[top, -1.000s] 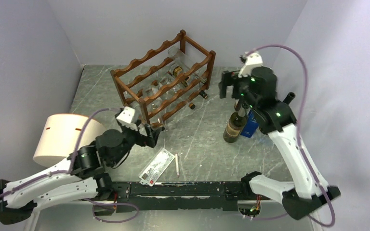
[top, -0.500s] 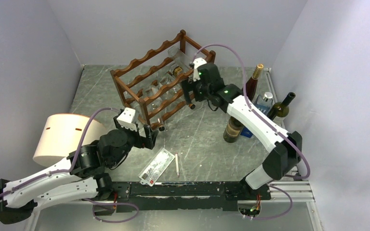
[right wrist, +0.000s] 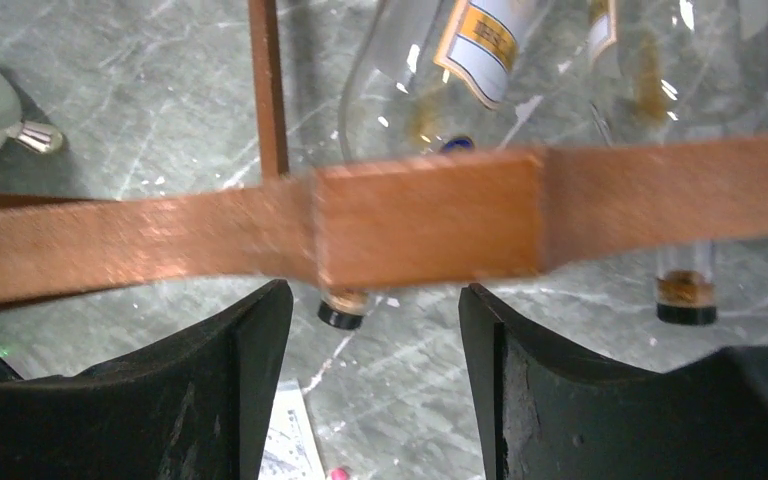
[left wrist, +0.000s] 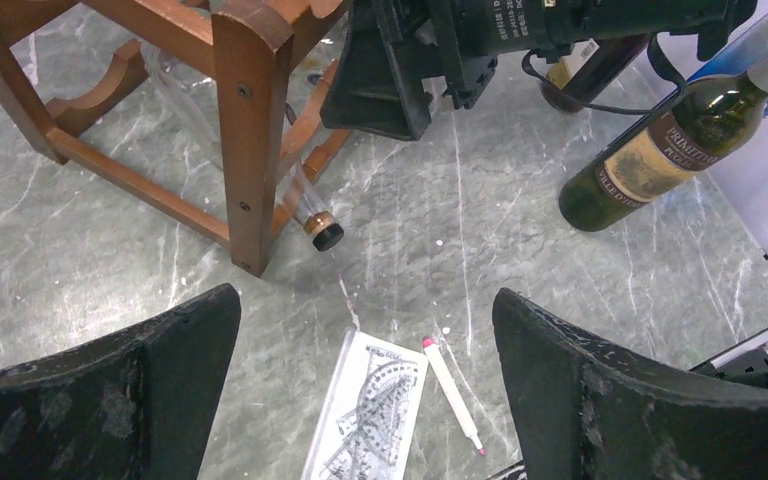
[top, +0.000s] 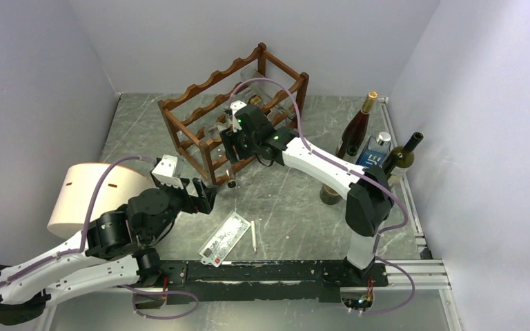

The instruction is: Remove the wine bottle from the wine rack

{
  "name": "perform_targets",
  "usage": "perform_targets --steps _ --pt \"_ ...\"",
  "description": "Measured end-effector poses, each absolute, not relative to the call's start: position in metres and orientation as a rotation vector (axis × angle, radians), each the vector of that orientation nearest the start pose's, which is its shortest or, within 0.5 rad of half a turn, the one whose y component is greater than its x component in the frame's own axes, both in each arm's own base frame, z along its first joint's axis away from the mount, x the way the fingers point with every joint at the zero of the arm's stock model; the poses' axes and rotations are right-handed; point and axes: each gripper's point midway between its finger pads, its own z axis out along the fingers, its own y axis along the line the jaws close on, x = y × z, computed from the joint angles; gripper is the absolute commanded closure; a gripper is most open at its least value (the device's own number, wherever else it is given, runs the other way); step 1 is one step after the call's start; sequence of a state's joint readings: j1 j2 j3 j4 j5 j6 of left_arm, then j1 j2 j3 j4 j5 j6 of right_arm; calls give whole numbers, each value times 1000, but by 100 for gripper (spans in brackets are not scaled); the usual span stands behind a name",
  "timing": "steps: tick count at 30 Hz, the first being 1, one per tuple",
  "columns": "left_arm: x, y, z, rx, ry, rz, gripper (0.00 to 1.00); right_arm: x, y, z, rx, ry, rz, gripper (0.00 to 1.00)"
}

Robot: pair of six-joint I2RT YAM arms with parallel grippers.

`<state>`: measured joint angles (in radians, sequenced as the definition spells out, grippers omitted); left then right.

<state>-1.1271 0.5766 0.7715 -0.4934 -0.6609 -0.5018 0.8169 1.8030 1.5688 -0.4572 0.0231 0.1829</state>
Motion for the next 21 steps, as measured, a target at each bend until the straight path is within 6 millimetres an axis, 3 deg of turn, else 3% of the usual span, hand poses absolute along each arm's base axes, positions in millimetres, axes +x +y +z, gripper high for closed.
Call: perform_targets --steps 11,21 --pt "177 -161 254 58 1885 -547 0 340 415 193 -743 2147 548 34" --pt "175 -159 263 31 1890 -565 1 351 448 194 -748 2120 581 34"
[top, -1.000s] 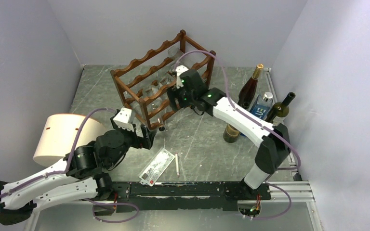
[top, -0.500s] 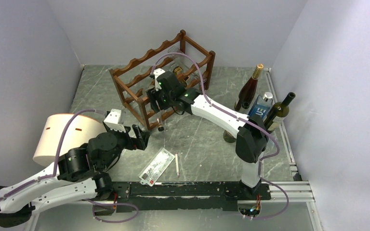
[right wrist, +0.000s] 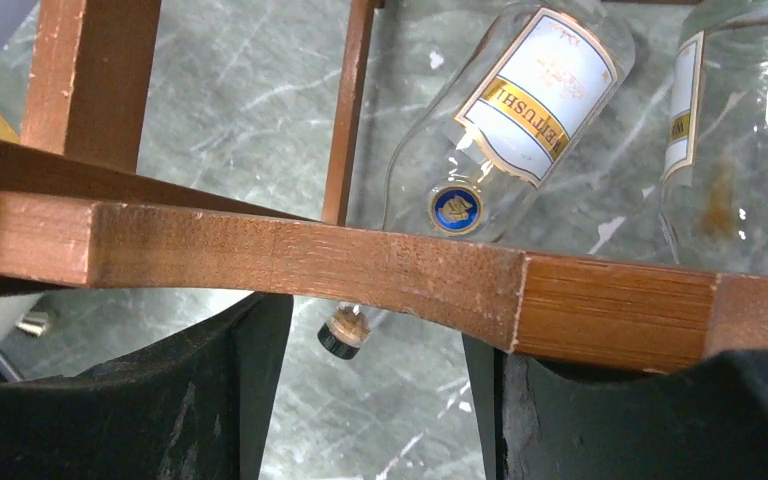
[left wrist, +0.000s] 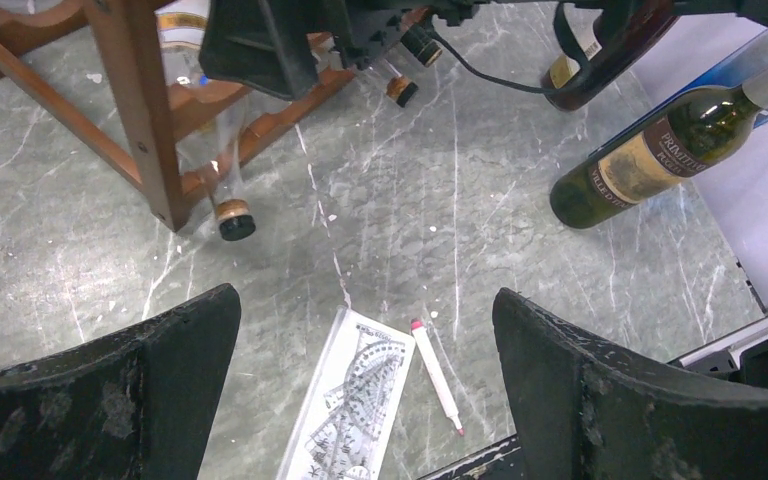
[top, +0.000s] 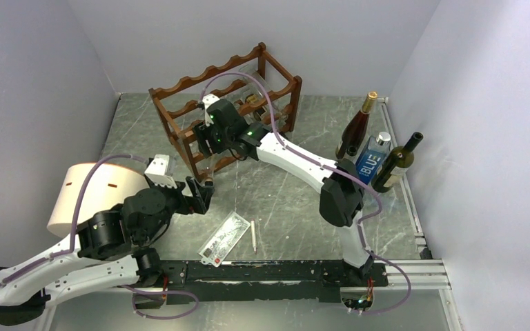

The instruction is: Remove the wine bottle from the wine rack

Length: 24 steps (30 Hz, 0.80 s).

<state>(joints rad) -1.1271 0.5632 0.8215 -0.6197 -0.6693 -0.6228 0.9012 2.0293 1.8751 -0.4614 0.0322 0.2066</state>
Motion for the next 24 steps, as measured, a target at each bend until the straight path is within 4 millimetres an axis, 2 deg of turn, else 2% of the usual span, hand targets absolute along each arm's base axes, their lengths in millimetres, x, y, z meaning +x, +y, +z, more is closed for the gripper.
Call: perform_targets --steps 9,13,15,20,24 --pt "174 -158 260 10 1910 -569 1 358 469 197 -759 2099 629 33" --pt "173 -158 260 0 1911 -575 1 356 472 198 -765 2096 649 28" --pt "173 -158 260 -3 1913 -576 0 356 472 199 -767 2092 650 22" --pt "174 -158 259 -5 1916 -571 0 344 455 201 -789 2097 631 11" --pt "175 -159 260 -10 1912 -568 0 333 431 222 -790 2067 597 8"
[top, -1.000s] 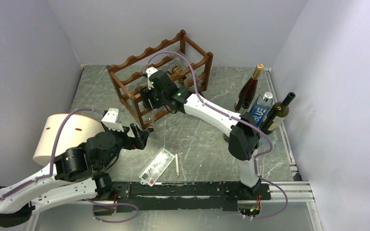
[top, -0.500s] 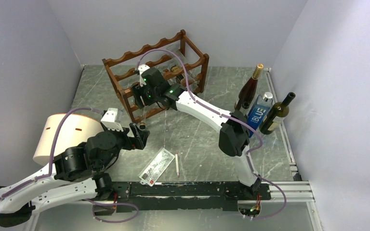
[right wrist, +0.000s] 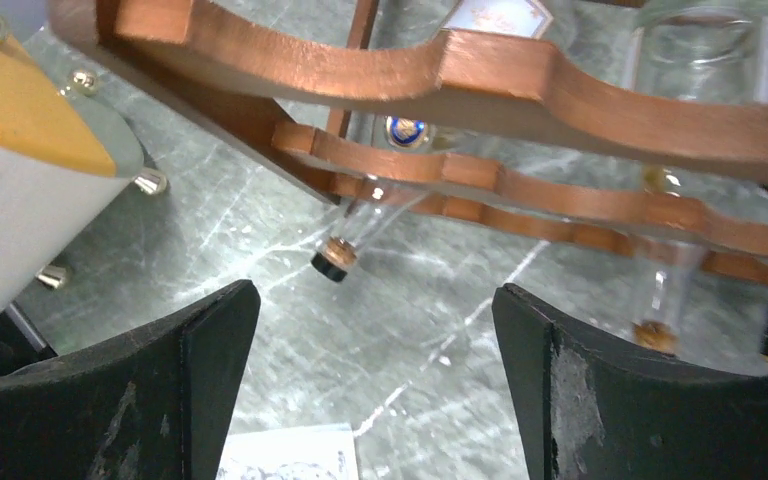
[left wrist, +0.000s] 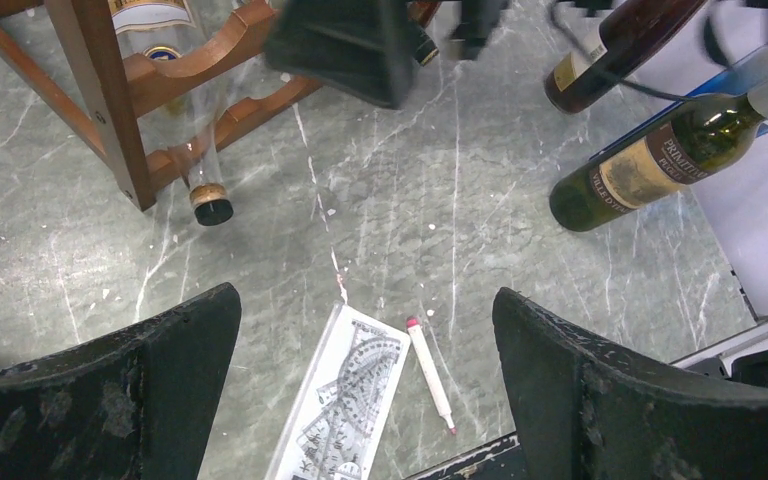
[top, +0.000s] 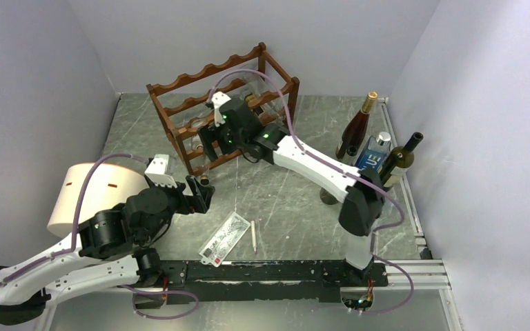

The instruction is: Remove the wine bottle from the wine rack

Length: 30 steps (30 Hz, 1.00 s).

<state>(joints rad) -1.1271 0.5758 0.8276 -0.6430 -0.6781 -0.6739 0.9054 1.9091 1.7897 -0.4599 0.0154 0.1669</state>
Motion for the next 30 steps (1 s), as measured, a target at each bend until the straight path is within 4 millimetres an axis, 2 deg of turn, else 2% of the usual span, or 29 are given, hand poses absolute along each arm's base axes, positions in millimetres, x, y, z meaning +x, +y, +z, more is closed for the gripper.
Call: perform_targets --steps 4,7,10,13,17,21,25,28,30 --pt "176 -158 261 -14 1905 -564 1 325 400 245 -775 2017 529 4" --pt "177 -158 261 -15 1901 -556 1 323 366 249 -753 1998 452 4" --pt "178 -157 263 -10 1893 -549 1 343 330 243 -687 2006 377 2" --pt "180 -158 266 -3 1879 -551 1 373 290 227 -605 2032 299 1" --pt "181 -160 266 5 1877 -544 1 408 253 217 -547 2034 194 2" --pt "182 -161 264 10 1885 -529 1 435 235 209 -573 2006 105 9" --pt "182 -159 265 4 1879 -528 1 453 220 190 -625 2017 55 22" --pt "182 -157 267 3 1871 -529 1 461 214 180 -677 2016 33 23" --pt "182 -157 267 4 1870 -528 1 464 218 179 -705 1996 40 23"
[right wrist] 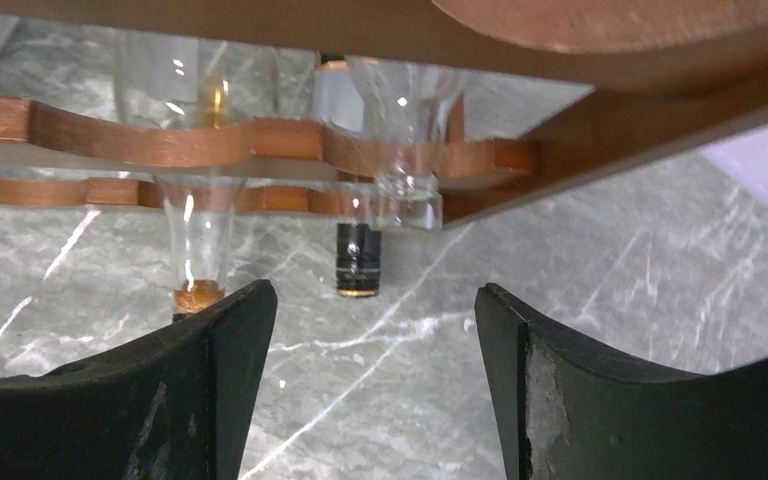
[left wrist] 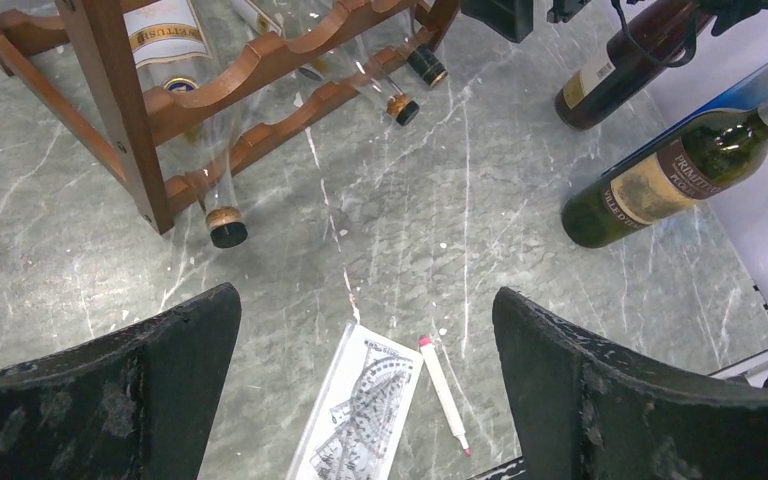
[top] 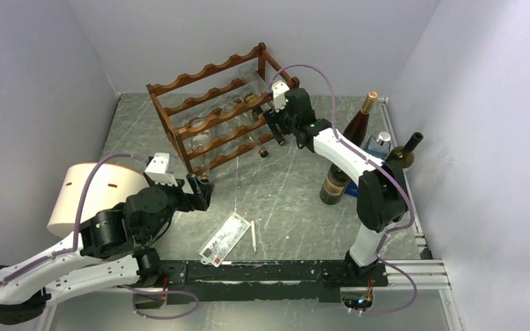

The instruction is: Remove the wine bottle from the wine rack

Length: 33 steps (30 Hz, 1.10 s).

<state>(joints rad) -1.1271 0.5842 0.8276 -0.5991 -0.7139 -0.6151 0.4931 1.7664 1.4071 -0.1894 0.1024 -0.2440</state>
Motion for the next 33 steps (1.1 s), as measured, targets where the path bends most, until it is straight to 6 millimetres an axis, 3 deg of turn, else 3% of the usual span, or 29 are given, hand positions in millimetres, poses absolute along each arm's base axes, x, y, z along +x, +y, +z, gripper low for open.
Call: perform_targets --steps 6,12,16,28,31,33 --pt "182 -157 265 12 1878 -517 1 482 226 183 -740 1944 78 29" --pt "182 -157 265 13 1878 -516 1 500 224 170 -748 1954 81 33" --pt "182 -158 266 16 1874 -517 1 504 229 157 -768 1970 99 36" --pt "183 -161 266 23 1879 -512 1 510 233 145 -770 1975 113 43" --pt "184 -161 266 30 1880 -506 1 511 234 139 -770 1987 114 47" --pt "184 -161 267 31 1879 -505 1 511 233 137 -770 1997 113 56"
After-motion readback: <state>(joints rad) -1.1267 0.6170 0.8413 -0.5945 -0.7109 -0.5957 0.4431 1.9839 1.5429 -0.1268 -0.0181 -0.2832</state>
